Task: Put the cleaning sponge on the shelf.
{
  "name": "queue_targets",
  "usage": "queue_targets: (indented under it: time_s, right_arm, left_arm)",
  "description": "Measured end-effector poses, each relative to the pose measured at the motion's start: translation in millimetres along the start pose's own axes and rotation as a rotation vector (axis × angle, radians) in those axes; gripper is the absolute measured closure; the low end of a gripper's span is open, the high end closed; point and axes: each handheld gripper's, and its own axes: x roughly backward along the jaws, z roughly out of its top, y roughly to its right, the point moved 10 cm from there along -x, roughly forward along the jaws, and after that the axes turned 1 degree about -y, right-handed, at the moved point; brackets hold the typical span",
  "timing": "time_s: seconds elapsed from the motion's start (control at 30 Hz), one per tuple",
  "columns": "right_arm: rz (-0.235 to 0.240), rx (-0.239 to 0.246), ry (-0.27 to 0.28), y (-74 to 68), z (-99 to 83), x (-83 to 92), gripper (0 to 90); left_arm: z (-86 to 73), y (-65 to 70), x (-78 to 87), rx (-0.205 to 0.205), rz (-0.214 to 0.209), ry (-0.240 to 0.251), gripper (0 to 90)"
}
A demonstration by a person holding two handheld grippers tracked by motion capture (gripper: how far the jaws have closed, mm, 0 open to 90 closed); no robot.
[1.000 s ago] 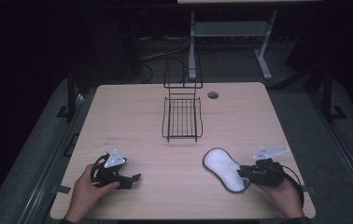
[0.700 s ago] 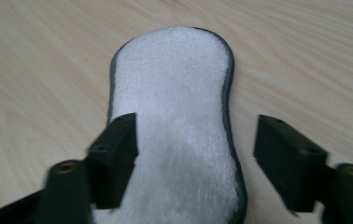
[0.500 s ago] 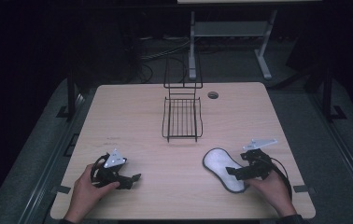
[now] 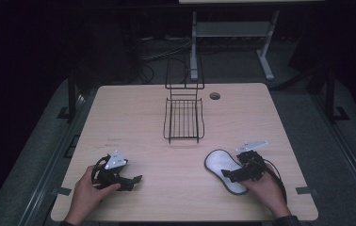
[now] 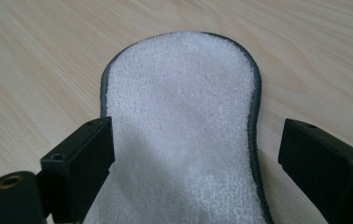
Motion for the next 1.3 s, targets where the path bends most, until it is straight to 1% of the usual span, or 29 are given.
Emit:
queue_targets:
  time_s: [0.03, 0.2, 0.47, 0.53, 0.63, 0.8, 1.07, 1.1, 1.13, 1.17, 1.2, 1.23, 1.3]
  right_arm:
    - [-0.006, 0.007, -0.011, -0.2, -1.8, -2.8, 9.5]
    - [-0.011, 0.017, -0.017, -0.4, -2.7, -4.9, 9.4]
    - [0.001, 0.015, -0.035, -1.3, -4.9, -7.7, 9.8]
    - [0.019, 0.007, -0.044, -1.9, -6.2, -8.7, 10.1]
    - [0.02, 0.009, -0.044, -2.1, -6.1, -8.6, 10.9]
    - [0.042, 0.023, -0.039, -4.6, -5.9, -6.4, 19.5]
    - [0.053, 0.023, -0.042, -5.9, -6.1, -4.8, 23.1]
    - [0.052, 0.029, -0.038, -6.1, -5.4, -4.3, 24.9]
    - [0.049, 0.041, -0.026, -6.9, -3.5, -1.4, 29.4]
    - [0.047, 0.044, -0.019, -7.6, -2.0, 1.0, 31.3]
    - [0.045, 0.047, -0.016, -7.8, -1.4, 2.4, 33.3]
    - [0.045, 0.047, -0.016, -7.8, -1.4, 2.4, 33.3]
    - [0.05, 0.043, -0.003, -8.0, 0.3, 5.2, 38.5]
  left_arm:
    - [0.0, 0.0, 0.0, 0.0, 0.0, 0.0, 12.6]
    - [0.0, 0.0, 0.0, 0.0, 0.0, 0.0, 12.6]
    - [0.0, 0.0, 0.0, 0.0, 0.0, 0.0, 12.7]
    - [0.0, 0.0, 0.0, 0.0, 0.0, 0.0, 12.6]
    - [0.0, 0.0, 0.0, 0.0, 0.0, 0.0, 12.6]
    - [-0.1, 0.0, 0.0, -0.001, 0.0, -0.001, 12.6]
    - [0.0, 0.0, 0.0, 0.0, 0.0, 0.0, 12.7]
    - [-0.1, 0.0, 0.1, -0.001, 0.0, -0.001, 12.6]
    - [0.0, 0.0, 0.0, 0.0, 0.0, 0.0, 12.6]
    - [0.0, 0.0, 0.0, 0.0, 0.0, 0.0, 12.6]
    - [-0.1, 0.2, 0.0, 0.002, 0.0, 0.0, 12.6]
    - [-0.1, 0.2, 0.0, 0.002, 0.0, 0.0, 12.7]
    - [-0.1, 0.2, 0.0, 0.003, 0.0, 0.0, 12.6]
